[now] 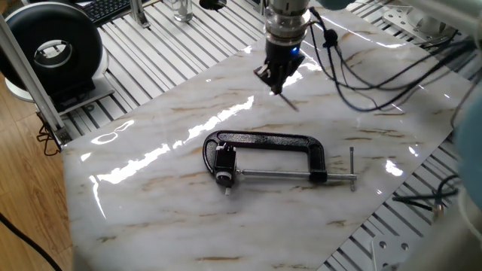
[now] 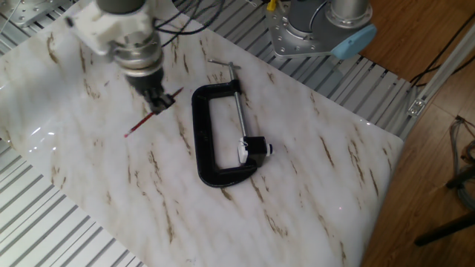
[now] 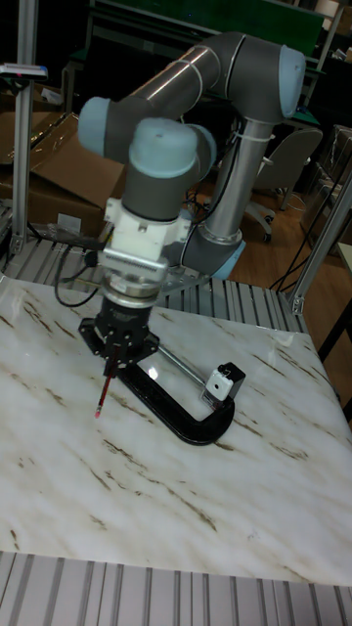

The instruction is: Insert the pencil into the pencil sharpener

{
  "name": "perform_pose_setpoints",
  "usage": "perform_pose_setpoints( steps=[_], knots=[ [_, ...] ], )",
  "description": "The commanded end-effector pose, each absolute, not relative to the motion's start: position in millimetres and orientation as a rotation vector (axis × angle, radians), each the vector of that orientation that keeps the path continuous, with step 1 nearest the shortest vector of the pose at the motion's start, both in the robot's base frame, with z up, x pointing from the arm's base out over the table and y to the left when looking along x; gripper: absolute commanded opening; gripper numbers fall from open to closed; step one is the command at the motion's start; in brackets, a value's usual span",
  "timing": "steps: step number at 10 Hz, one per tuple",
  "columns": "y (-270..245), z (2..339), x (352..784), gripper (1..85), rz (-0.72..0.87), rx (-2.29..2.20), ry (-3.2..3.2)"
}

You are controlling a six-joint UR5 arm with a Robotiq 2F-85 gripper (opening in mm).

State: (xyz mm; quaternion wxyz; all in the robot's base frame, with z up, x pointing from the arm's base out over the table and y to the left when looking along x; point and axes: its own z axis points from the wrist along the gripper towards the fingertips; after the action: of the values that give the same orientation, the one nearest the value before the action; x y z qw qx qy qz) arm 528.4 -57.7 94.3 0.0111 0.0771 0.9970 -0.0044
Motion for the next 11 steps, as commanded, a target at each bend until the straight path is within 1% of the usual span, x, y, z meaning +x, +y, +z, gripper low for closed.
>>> perform_pose_setpoints(
  steps=[1,2,3,5,7,8,9,11],
  knots=[
    [-12.4,103.3,517.3,1.0,0.0,0.44,3.063],
    [-16.5,102.2,520.9,1.0,-0.025,0.441,3.056],
    [-29.0,99.7,530.4,1.0,-0.014,0.411,3.06],
    [-31.4,99.6,528.5,1.0,-0.029,0.414,3.066],
    [-49.7,100.9,531.3,1.0,-0.133,0.442,3.038],
    [-33.0,99.8,530.9,1.0,-0.036,0.456,3.049],
    [-28.5,101.1,526.5,1.0,-0.024,0.499,3.057],
    [-1.4,120.7,514.3,1.0,-0.049,0.588,3.042]
  ],
)
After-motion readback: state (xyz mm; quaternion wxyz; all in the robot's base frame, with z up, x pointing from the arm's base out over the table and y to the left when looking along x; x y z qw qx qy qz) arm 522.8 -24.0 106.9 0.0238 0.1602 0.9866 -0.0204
